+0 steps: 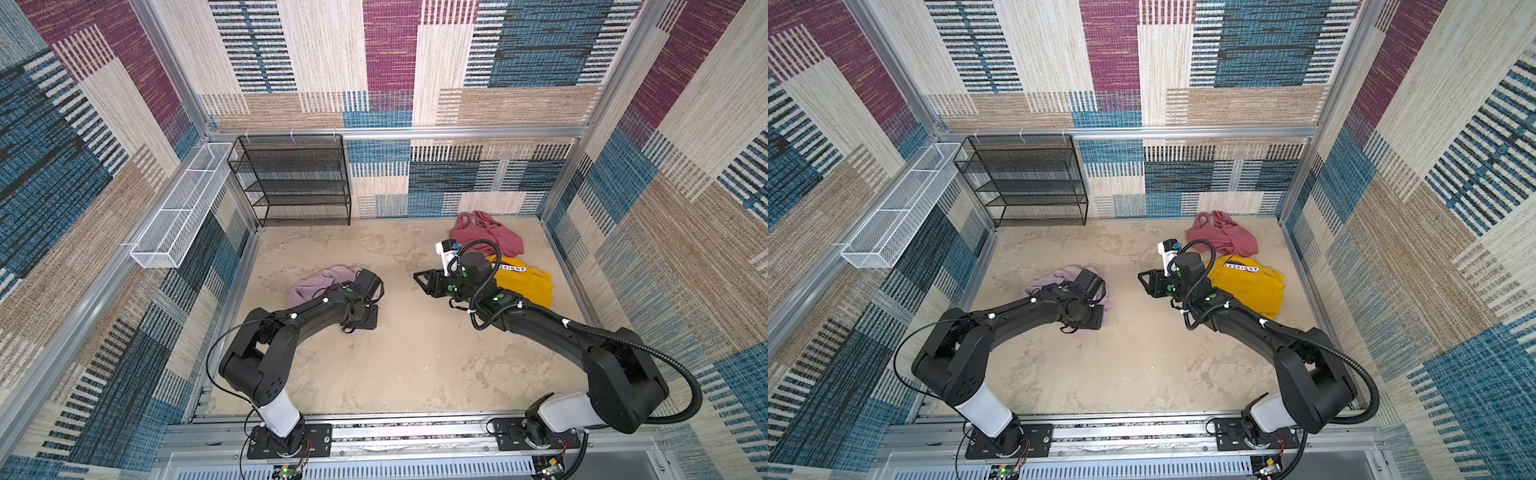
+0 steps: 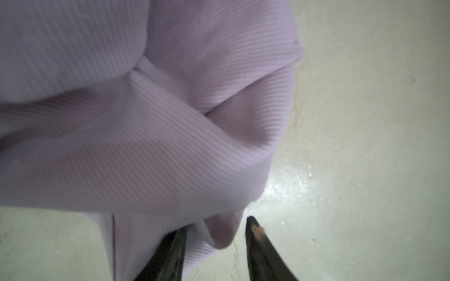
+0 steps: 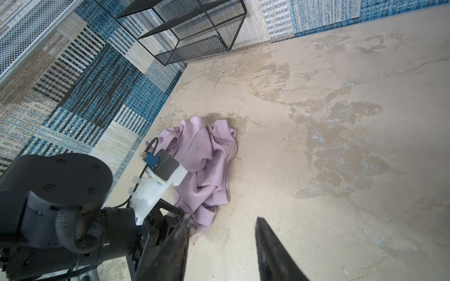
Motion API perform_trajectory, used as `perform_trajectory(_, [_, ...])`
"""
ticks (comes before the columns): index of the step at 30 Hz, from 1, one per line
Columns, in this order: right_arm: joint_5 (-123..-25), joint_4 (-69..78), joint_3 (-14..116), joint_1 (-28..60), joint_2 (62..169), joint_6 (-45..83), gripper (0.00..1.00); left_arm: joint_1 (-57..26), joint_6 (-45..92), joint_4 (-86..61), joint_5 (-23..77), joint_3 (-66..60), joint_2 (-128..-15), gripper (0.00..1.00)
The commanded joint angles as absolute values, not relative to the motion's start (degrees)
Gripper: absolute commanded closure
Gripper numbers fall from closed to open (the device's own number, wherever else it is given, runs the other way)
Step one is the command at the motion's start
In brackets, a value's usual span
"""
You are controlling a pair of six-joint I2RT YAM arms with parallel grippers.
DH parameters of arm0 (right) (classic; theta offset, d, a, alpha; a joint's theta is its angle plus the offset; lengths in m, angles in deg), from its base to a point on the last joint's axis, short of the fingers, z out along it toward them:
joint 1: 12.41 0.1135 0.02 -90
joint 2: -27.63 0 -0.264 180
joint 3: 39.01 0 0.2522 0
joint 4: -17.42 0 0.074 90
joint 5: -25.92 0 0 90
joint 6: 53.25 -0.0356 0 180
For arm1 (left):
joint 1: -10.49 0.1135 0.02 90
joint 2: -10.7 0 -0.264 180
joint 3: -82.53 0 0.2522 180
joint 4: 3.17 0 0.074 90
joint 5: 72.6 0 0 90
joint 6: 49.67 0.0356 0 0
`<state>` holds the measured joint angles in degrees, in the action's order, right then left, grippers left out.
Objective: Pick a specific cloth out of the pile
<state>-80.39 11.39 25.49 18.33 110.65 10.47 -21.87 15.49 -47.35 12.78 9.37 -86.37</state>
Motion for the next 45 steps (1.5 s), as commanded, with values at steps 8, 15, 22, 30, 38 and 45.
perform_trajectory(8, [-80.31, 11.96, 26.51, 17.92, 110.73, 10.28, 0.53, -21.85, 17.96, -47.61, 9.84, 7.49, -89.0, 0.65])
perform_trajectory(15, [-79.81, 12.3, 24.96, 17.56, 109.51, 9.91, 0.53, -21.94, 17.92, -47.43, 10.57, 7.09, -90.48, 0.87])
perform_trajectory(22, [-78.95, 12.66, 22.89, 17.3, 107.94, 9.49, 0.53, -22.07, 17.74, -46.88, 11.25, 6.9, -88.76, 1.0])
perform_trajectory(30, [-77.8, 12.39, 22.21, 16.95, 105.62, 9.5, 0.53, -22.71, 17.74, -46.86, 15.34, 3.81, -82.3, 1.0])
perform_trajectory(38, [-77.87, 12.04, 22.52, 16.65, 104.8, 9.59, 0.53, -22.64, 18.9, -46.91, 10.99, -0.53, -76.44, 1.0])
perform_trajectory(45, [-78.71, 11.53, 23.8, 16.55, 105.0, 9.75, 0.53, -19.78, 20.98, -47.2, 5.79, -1.43, -71.34, 1.0])
